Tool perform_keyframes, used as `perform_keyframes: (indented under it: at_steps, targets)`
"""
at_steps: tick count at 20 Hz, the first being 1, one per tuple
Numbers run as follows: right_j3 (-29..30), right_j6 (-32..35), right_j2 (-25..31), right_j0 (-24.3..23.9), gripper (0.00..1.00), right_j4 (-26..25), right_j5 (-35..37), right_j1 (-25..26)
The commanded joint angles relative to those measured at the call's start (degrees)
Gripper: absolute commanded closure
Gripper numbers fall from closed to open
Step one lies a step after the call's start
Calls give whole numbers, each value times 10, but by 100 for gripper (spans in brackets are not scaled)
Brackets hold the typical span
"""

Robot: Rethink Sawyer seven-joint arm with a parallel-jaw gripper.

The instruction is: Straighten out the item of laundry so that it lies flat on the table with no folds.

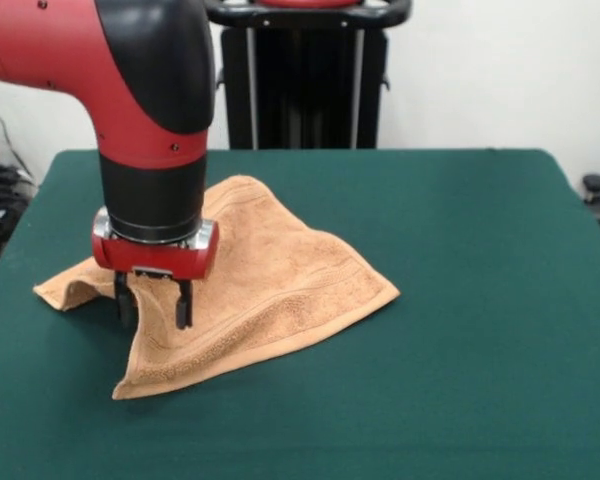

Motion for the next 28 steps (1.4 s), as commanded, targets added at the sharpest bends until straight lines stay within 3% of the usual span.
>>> perform_keyframes:
  at_steps: [1, 14, 28]
  targets:
    - [67, 3, 41, 0, 0, 20, 32, -6]
    - [60, -21, 48, -16, 0, 12, 47, -15]
    - [95, -54, 53, -36, 0, 17, 87, -69]
